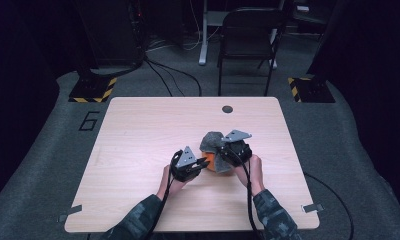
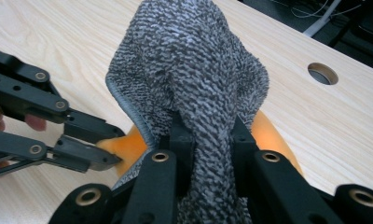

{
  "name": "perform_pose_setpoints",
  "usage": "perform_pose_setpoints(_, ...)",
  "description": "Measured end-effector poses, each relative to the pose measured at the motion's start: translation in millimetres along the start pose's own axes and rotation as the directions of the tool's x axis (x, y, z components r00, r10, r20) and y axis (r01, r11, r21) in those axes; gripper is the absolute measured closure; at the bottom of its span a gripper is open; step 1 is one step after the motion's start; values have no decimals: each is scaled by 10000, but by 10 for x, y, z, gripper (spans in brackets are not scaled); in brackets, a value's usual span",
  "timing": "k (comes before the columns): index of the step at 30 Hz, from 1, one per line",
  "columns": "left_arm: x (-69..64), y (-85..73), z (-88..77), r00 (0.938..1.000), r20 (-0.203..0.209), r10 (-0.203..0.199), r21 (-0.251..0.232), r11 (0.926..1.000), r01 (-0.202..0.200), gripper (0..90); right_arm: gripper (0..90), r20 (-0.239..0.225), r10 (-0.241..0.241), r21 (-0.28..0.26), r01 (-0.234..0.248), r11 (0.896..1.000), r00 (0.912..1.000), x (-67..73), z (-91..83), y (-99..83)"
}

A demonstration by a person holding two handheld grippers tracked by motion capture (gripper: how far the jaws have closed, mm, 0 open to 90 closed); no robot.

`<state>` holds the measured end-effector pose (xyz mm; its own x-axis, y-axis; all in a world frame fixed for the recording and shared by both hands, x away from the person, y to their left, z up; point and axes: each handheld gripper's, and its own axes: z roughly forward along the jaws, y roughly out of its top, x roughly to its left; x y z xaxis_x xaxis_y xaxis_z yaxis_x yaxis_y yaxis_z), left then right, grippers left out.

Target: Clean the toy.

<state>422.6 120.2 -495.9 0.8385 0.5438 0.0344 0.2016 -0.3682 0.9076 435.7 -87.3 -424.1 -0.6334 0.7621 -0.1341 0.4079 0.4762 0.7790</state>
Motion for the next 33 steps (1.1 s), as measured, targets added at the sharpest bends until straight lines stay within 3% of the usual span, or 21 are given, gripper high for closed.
perform_pose_setpoints(6, 7, -1, -1, 10000, -13, 6, 22, 10000, -6, 815, 772, 371, 306, -79, -303, 9995, 9988, -136, -49, -39)
perform_pose_setpoints(13, 12, -4, 0, 10000, 46, -30, 43, 10000, 30, 815, 772, 905, 1194, 109, -1208, 9926, 9887, -411, -73, -172)
perform_pose_setpoints(16, 10, -5, 7, 10000, 61, -67, 32, 10000, 67, 816, 772, 1072, 1726, 299, -1767, 9838, 9791, -584, -57, -289)
perform_pose_setpoints(22, 9, -6, 14, 9999, 85, -70, 4, 10000, 70, 815, 772, 1342, 2398, 871, -2525, 9637, 9615, -771, 66, -504)
perform_pose_setpoints(23, 8, -6, 15, 9999, 68, -79, -14, 10000, 80, 815, 772, 1336, 2592, 1021, -2734, 9565, 9565, -789, 88, -532)
perform_pose_setpoints(30, 12, -7, 11, 9999, 128, -101, 15, 9999, 101, 815, 772, 1365, 2897, 1548, -3092, 9383, 9473, -882, 177, -664)
perform_pose_setpoints(33, 14, -7, 11, 9999, 131, -105, 9, 9999, 105, 815, 772, 1375, 2852, 1512, -3047, 9404, 9486, -894, 160, -654)
